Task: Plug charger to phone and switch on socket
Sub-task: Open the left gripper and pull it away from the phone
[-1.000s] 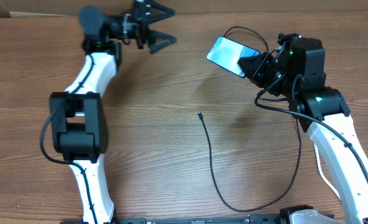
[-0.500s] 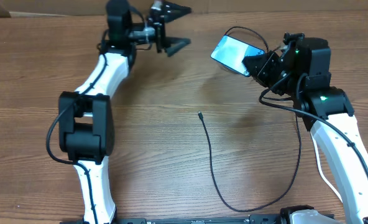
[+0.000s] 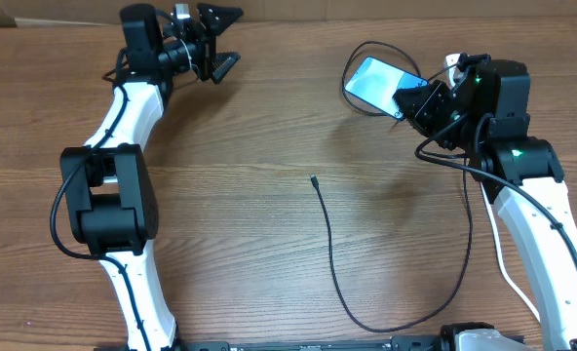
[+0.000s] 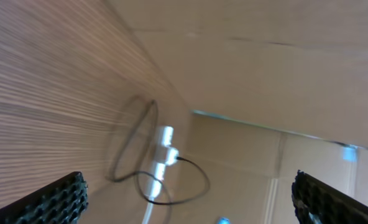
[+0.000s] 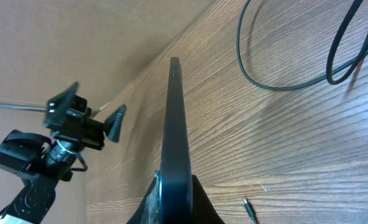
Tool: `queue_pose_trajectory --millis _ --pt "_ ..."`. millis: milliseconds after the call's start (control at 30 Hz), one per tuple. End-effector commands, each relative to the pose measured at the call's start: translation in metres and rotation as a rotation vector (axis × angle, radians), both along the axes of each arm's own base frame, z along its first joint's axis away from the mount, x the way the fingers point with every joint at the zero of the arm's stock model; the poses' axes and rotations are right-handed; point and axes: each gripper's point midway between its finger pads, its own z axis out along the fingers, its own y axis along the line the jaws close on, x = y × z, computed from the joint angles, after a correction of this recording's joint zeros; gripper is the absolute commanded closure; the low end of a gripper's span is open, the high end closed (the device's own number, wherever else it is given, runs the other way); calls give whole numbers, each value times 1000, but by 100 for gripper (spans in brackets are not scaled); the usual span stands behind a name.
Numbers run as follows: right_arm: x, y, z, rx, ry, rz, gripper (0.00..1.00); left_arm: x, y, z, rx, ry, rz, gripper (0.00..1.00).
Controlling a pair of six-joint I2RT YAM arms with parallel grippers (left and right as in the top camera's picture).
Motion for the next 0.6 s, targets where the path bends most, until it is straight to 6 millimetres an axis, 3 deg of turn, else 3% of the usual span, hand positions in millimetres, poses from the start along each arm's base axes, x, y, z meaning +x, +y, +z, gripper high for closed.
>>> queue_pose_trajectory --millis 0,133,267,333,433,533,567 --pt "-1 -1 30 2 -89 2 96 6 -4 5 176 -155 11 0" --pt "-3 -1 27 1 -78 3 96 -1 -8 -1 262 -167 -47 0" --pt "-5 0 26 7 -68 12 96 -9 5 5 511 -120 -71 0" --pt "-5 2 26 12 -68 18 96 -15 17 18 669 -92 -59 0" --pt "-5 2 27 13 -68 18 96 -28 30 57 856 -76 -32 0" --pt "-5 2 27 15 -68 16 96 -51 31 86 872 -28 -26 0" --pt "-5 2 27 15 -70 16 96 -69 33 96 857 38 -19 0"
